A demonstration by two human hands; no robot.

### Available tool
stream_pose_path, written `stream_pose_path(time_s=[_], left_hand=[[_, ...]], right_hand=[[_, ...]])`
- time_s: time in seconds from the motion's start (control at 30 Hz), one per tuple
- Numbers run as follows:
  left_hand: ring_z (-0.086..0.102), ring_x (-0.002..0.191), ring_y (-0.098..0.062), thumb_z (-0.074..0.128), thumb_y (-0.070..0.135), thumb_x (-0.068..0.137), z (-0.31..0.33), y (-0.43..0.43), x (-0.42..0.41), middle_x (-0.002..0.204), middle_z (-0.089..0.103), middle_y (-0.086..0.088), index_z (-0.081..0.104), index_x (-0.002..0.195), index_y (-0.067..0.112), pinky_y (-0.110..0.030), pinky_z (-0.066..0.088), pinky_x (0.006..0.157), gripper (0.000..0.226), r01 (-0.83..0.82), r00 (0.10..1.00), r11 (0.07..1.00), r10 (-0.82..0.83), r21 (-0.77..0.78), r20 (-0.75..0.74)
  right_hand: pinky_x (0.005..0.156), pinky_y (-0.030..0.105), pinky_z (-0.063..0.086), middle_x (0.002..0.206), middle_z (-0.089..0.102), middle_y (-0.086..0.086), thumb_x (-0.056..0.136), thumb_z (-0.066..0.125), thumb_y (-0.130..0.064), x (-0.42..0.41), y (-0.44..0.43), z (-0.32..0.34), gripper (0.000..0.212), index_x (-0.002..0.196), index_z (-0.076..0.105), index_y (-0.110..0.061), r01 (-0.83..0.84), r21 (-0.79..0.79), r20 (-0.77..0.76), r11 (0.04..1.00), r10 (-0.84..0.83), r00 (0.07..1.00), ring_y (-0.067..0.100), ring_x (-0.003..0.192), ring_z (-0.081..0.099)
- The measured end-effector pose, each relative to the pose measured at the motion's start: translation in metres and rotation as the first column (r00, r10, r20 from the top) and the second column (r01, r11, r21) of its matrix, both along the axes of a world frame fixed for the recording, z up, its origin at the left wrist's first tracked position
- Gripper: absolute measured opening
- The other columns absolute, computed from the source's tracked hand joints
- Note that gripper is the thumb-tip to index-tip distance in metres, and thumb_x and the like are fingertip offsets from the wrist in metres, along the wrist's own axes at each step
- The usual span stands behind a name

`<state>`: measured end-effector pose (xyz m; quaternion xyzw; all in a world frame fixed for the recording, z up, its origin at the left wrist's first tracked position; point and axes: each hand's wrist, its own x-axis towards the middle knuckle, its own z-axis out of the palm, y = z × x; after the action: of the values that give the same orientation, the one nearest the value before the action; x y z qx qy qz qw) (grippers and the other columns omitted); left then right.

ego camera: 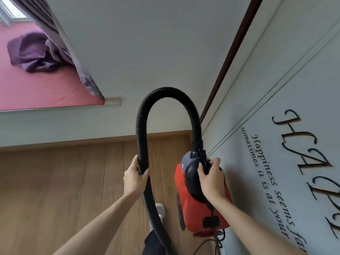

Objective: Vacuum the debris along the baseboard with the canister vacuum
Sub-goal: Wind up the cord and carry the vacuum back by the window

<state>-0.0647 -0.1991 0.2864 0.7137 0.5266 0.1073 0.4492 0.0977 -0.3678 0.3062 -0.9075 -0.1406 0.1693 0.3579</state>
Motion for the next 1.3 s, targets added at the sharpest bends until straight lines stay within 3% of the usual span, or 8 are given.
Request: stream_pose_path(time_s=[0.07,0.17,0.43,0.57,0.73,1.0,1.17,1.3], left_hand=[[0.063,0.071,-0.005,0.07,0.018,0.088,-0.033,0.013,0.009,0.081,0.064,0.015,0.056,0.121,0.031,-0.014,0.043,0.058,0.038,0.006,1.0,1.0,-0.006,-0.018,-0.029],[0.066,0.076,-0.014,0.072,0.021,0.087,-0.08,0.027,0.017,0.082,0.065,0.014,0.054,0.125,0.033,-0.026,0.048,0.066,0.043,0.011,0.997,0.999,-0.014,-0.039,-0.078],[0.066,0.078,-0.017,0.071,0.02,0.088,-0.197,0.069,0.048,0.087,0.067,0.007,0.053,0.127,0.03,-0.033,0.053,0.072,0.044,-0.019,0.99,0.999,0.012,-0.048,-0.14],[0.067,0.082,-0.016,0.071,0.018,0.088,-0.251,0.08,0.073,0.091,0.068,0.007,0.054,0.123,0.03,-0.034,0.057,0.078,0.041,0.023,0.99,0.996,-0.035,-0.089,-0.136],[0.063,0.085,-0.018,0.069,0.019,0.09,-0.304,0.096,0.1,0.093,0.063,0.005,0.052,0.132,0.027,-0.026,0.048,0.076,0.046,0.086,0.987,0.993,-0.097,-0.086,-0.131],[0.066,0.097,-0.022,0.068,0.018,0.091,-0.372,0.11,0.12,0.11,0.067,-0.003,0.049,0.137,0.024,-0.037,0.057,0.088,0.05,0.026,0.991,0.992,-0.041,-0.122,-0.127],[0.065,0.106,-0.024,0.067,0.019,0.093,-0.4,0.118,0.133,0.12,0.066,-0.007,0.048,0.138,0.022,-0.044,0.056,0.093,0.049,-0.012,0.991,0.99,-0.008,-0.143,-0.137],[0.062,0.101,-0.018,0.067,0.02,0.093,-0.418,0.124,0.143,0.116,0.064,0.0,0.047,0.14,0.022,-0.035,0.055,0.091,0.052,-0.021,0.99,0.989,0.001,-0.145,-0.138]], right_hand=[[0.04,0.012,0.039,0.067,0.058,-0.009,0.097,0.058,-0.024,0.008,0.016,-0.028,0.022,0.099,0.038,-0.018,-0.006,-0.021,-0.006,1.0,0.006,1.0,0.001,0.053,0.056],[0.042,0.011,0.041,0.065,0.058,-0.009,0.096,0.061,-0.024,0.02,0.033,-0.072,0.022,0.098,0.04,-0.017,0.007,-0.056,-0.033,0.998,-0.009,0.999,0.0,0.052,0.056],[0.039,0.017,0.041,0.067,0.063,-0.007,0.095,0.062,-0.028,0.044,0.072,-0.203,0.022,0.096,0.042,-0.017,0.018,-0.12,-0.034,0.993,-0.022,0.999,0.001,0.054,0.059],[0.041,0.014,0.041,0.065,0.058,-0.009,0.094,0.063,-0.023,0.058,0.085,-0.262,0.022,0.096,0.044,-0.013,0.083,-0.093,-0.038,0.992,-0.087,0.995,0.001,0.052,0.056],[0.042,0.009,0.039,0.066,0.052,-0.01,0.096,0.06,-0.023,0.072,0.099,-0.324,0.024,0.097,0.039,-0.012,0.177,-0.063,-0.045,0.982,-0.18,0.983,-0.002,0.053,0.05],[0.039,0.027,0.043,0.064,0.057,-0.001,0.099,0.056,-0.029,0.099,0.118,-0.389,0.024,0.098,0.04,-0.012,0.099,-0.044,0.004,0.994,-0.099,0.995,0.012,0.05,0.058],[0.04,0.02,0.037,0.066,0.058,0.002,0.099,0.056,-0.029,0.115,0.125,-0.422,0.024,0.097,0.037,-0.015,0.076,-0.025,0.04,0.997,-0.075,0.996,0.012,0.051,0.058],[0.039,0.015,0.035,0.063,0.053,-0.003,0.099,0.057,-0.029,0.129,0.123,-0.438,0.025,0.098,0.036,-0.015,0.052,-0.018,0.071,0.998,-0.051,0.996,0.009,0.05,0.055]])
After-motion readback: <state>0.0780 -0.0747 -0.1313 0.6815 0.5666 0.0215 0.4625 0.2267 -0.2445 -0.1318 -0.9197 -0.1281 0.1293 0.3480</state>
